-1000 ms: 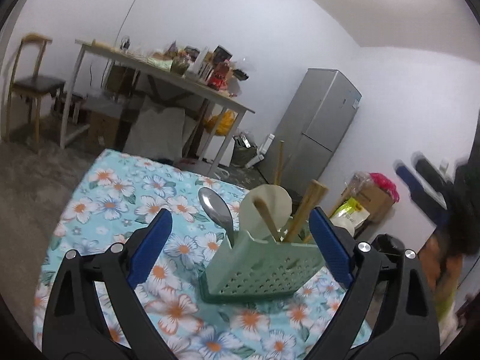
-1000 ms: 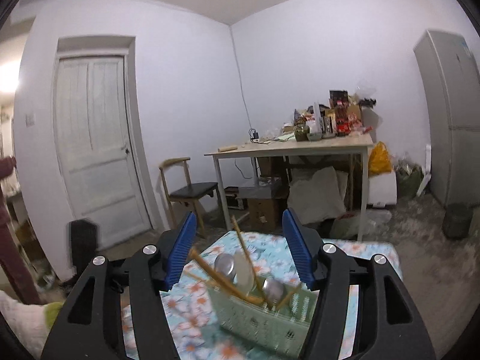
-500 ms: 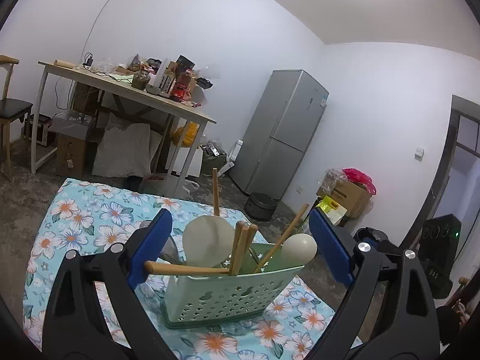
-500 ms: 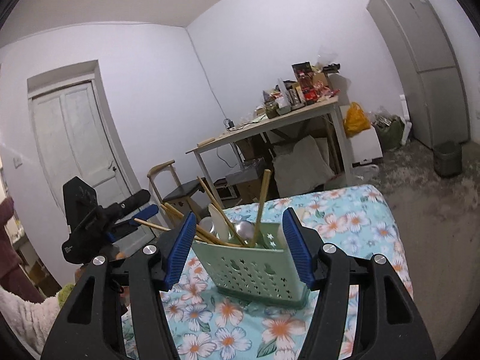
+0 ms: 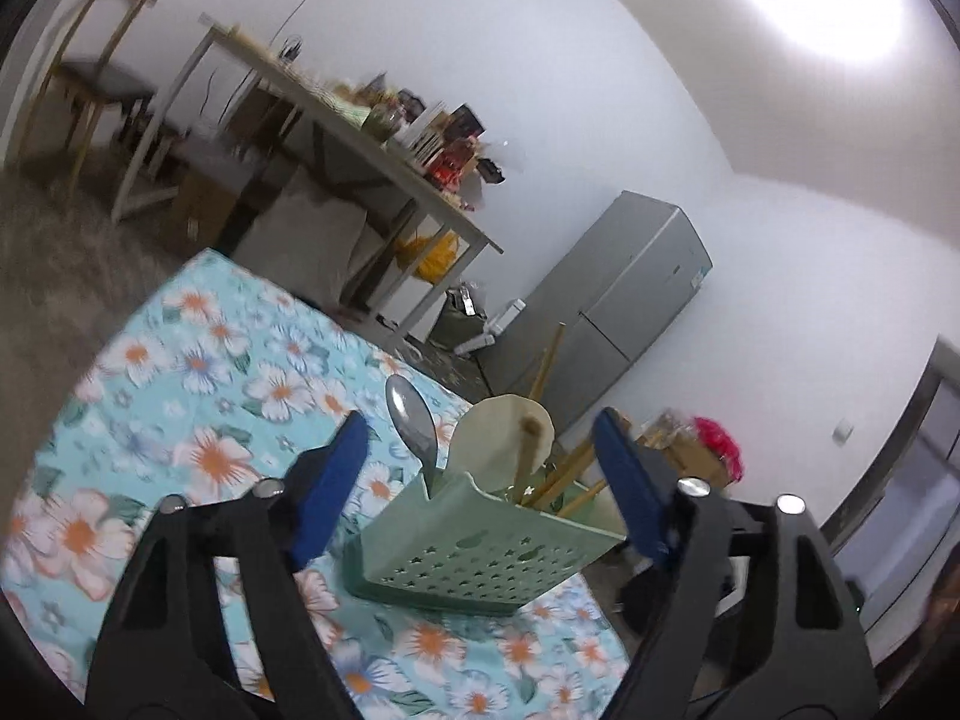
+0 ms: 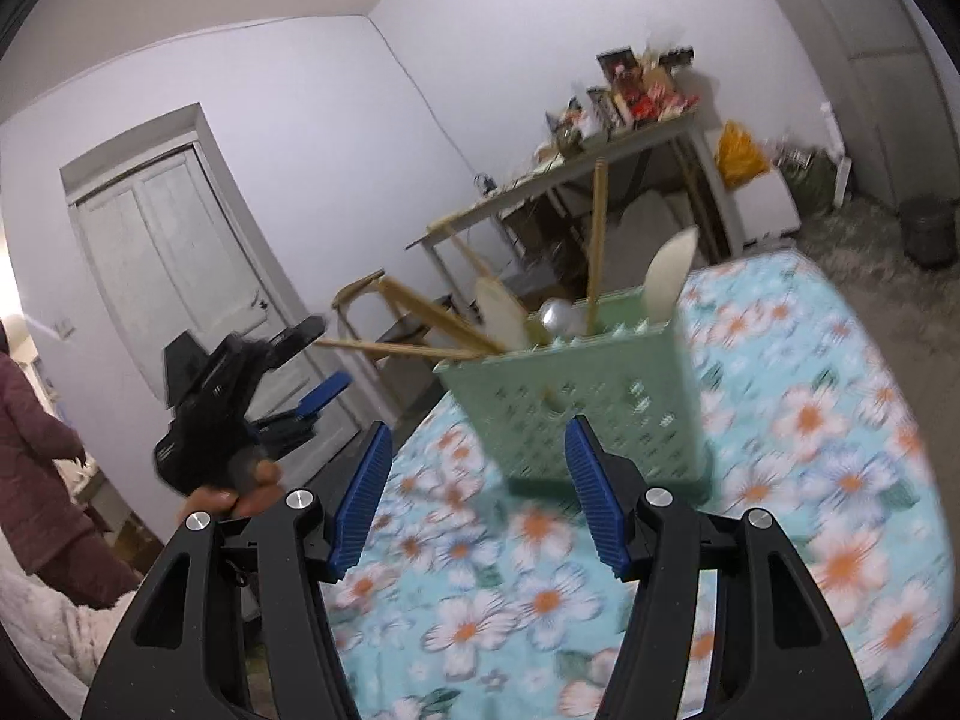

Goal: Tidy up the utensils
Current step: 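Lower the held chopstick into the green caddy with the right tool, then open the right tool and withdraw both tools from the caddy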

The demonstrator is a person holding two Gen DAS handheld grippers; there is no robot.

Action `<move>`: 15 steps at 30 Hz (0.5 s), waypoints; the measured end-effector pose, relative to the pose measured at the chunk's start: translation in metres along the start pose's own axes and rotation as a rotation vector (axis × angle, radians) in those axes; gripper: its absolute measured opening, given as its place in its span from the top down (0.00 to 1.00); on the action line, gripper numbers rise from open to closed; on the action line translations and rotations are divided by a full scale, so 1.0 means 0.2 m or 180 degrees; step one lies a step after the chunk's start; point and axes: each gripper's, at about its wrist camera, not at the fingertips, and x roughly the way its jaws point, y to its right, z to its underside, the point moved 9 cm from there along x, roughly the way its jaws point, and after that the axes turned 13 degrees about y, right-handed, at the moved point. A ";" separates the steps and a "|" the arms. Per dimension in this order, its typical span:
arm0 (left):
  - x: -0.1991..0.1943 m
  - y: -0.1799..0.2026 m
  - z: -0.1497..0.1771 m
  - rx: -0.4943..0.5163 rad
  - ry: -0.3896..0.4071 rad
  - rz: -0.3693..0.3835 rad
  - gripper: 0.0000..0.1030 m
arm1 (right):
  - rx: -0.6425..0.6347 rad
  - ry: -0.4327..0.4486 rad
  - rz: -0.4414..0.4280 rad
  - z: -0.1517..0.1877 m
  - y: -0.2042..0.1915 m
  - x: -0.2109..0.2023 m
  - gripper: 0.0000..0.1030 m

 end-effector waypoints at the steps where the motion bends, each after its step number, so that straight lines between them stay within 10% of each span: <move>1: 0.02 -0.02 0.01 -0.0080 -0.0035 -0.0017 0.48 | 0.0021 -0.0015 -0.0009 0.02 -0.01 0.01 0.43; 5: 0.08 -0.01 0.00 -0.0184 -0.0062 0.0043 0.94 | 0.0025 0.0004 -0.0011 0.02 -0.02 0.01 0.43; 15: 0.12 0.49 -0.06 0.1073 0.0104 0.0264 0.96 | 0.0078 -0.0005 0.0083 0.03 0.03 -0.01 0.43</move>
